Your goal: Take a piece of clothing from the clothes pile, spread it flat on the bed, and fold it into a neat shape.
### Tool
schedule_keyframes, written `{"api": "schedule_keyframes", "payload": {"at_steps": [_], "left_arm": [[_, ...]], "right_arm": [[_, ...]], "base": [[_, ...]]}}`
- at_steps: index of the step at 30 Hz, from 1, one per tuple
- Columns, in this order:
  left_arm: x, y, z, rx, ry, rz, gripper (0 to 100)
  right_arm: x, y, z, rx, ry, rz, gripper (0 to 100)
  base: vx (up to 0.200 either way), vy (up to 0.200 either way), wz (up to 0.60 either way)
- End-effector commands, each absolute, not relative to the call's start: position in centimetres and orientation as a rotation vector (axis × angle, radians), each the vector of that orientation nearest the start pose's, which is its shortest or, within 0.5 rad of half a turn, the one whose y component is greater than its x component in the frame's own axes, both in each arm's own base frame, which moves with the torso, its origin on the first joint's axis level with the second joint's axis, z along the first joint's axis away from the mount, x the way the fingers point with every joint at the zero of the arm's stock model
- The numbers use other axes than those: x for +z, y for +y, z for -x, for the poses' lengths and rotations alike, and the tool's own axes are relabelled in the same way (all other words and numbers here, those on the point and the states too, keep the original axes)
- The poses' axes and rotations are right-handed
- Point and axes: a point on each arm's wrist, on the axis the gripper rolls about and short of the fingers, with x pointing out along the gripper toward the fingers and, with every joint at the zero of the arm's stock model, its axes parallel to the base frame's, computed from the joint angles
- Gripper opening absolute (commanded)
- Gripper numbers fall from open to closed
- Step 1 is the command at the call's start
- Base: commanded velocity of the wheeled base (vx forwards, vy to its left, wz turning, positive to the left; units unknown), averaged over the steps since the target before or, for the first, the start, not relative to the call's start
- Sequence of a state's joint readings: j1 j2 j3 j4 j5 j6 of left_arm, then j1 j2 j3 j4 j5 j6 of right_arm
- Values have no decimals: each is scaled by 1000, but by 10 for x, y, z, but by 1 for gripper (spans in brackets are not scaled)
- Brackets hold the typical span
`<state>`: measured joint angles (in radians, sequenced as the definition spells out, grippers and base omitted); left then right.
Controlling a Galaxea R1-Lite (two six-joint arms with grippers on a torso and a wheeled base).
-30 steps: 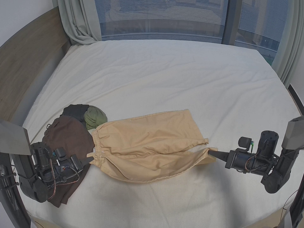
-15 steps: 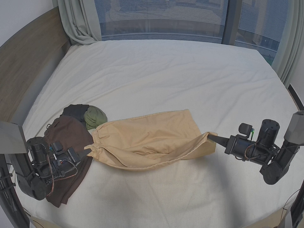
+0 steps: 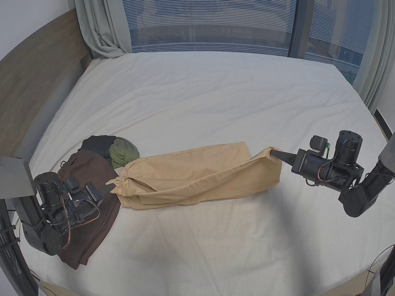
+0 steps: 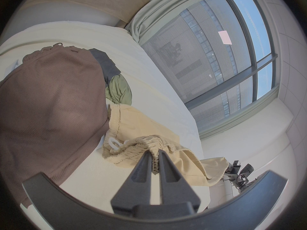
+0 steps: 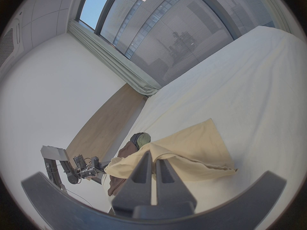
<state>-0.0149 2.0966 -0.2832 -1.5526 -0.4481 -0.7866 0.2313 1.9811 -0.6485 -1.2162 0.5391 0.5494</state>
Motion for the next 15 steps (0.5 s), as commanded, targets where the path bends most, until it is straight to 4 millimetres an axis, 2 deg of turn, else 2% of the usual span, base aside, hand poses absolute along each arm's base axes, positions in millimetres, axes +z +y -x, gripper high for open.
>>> {"api": "schedule_keyframes", "payload": {"at_steps": [1, 8, 15], "left_arm": [[47, -12, -283, -325, 404, 826, 0], [47, -12, -287, -319, 399, 846, 0], [45, -11, -291, -293, 386, 846, 0]], "right_arm": [[132, 88, -321, 733, 273, -531, 0], [154, 90, -317, 740, 278, -528, 0], [157, 92, -327, 731, 297, -530, 0]], "base": [[0, 0, 0], [0, 0, 0], [0, 0, 0]]}}
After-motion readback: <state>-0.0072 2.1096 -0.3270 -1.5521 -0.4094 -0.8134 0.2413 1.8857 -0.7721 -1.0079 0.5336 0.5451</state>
